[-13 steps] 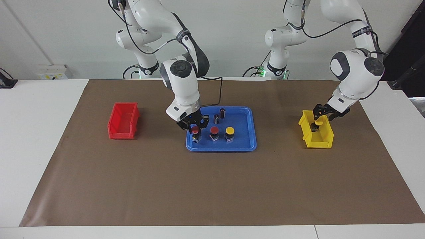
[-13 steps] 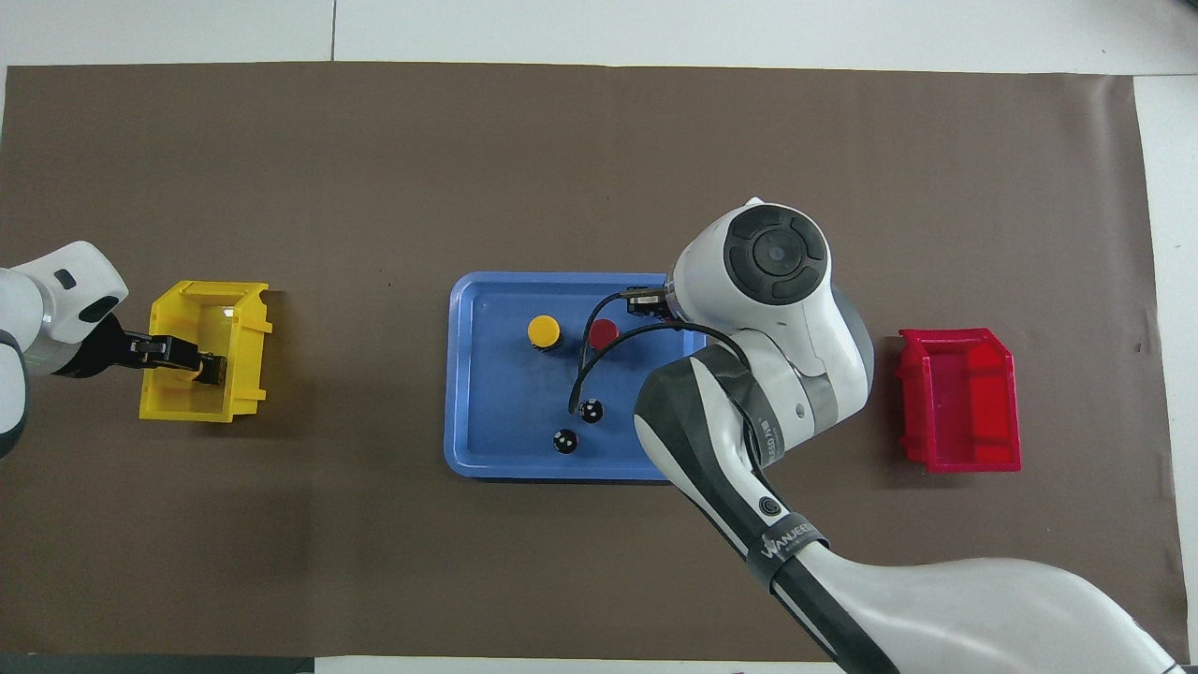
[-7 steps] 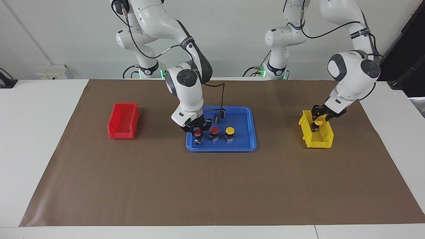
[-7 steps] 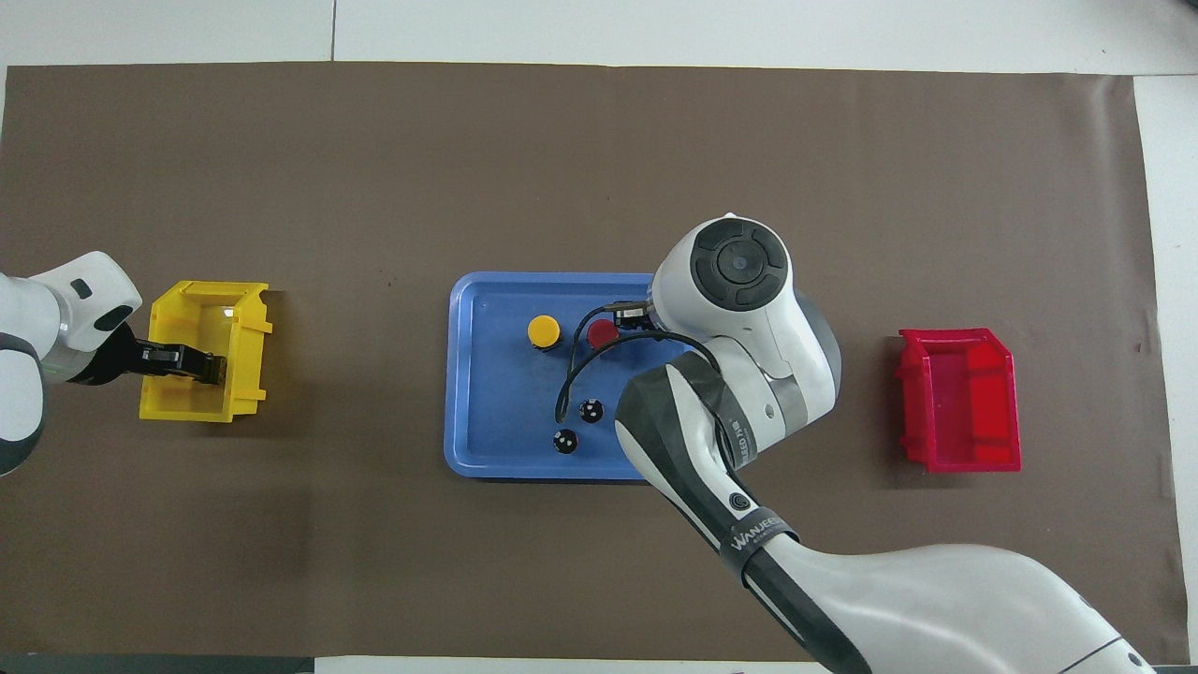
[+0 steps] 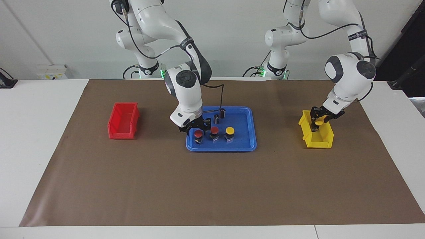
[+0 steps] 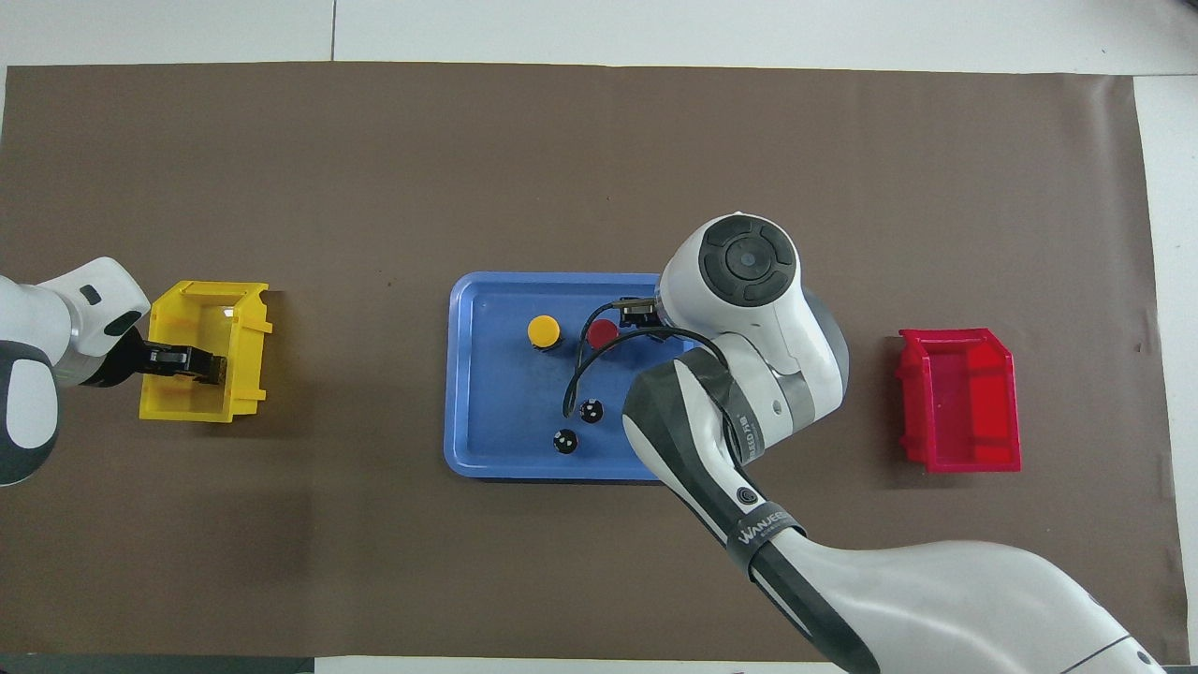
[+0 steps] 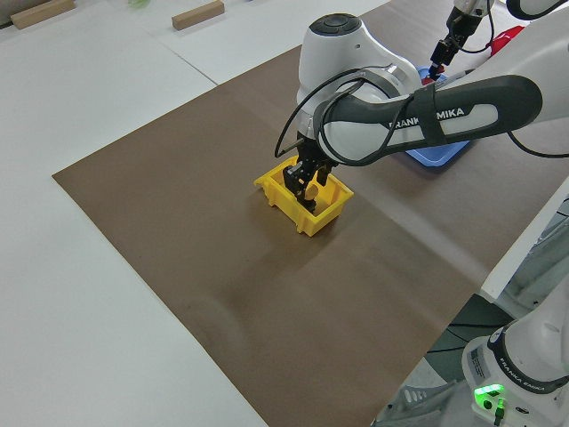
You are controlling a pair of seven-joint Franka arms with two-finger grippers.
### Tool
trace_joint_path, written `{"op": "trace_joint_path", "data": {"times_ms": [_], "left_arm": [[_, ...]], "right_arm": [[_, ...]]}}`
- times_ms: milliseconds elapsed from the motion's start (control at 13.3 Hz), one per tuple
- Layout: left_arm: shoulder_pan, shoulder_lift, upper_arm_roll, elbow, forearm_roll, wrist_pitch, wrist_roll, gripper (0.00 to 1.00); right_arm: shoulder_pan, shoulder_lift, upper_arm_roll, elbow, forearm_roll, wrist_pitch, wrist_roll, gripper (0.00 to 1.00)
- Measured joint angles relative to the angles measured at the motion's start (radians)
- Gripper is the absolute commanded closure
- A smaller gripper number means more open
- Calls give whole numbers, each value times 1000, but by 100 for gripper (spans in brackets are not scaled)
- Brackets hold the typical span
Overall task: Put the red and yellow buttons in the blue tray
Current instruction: 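Carry a second red button into the tray with the right gripper, then place a second yellow button in the tray with the left gripper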
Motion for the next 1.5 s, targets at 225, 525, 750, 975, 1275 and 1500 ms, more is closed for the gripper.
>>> {"op": "trace_joint_path", "data": {"times_ms": [225, 525, 750, 975, 1275, 1500], "left_arm": [[0, 0, 0, -7, 0, 11, -9, 46], [0, 0, -1, -10, 0, 12, -14, 83], [-2, 0, -3, -3, 0, 8, -18, 98], [-20, -5, -9, 119, -1, -149, -58, 98], [-172, -7, -18, 376, -4, -378, -305, 99], [-369, 36, -27, 402, -17, -343, -591, 99]], "right_arm": [[-121, -72, -5, 123, -17, -220, -10, 0], [-249, -150, -8, 264, -48, -478, -56, 0], [-360, -206, -9, 317, -61, -598, -173, 0], [-528, -277, -9, 322, -61, -678, -381, 0], [-604, -320, -15, 267, -61, -709, -467, 0], [-599, -328, -13, 246, -61, -707, -467, 0]]}}
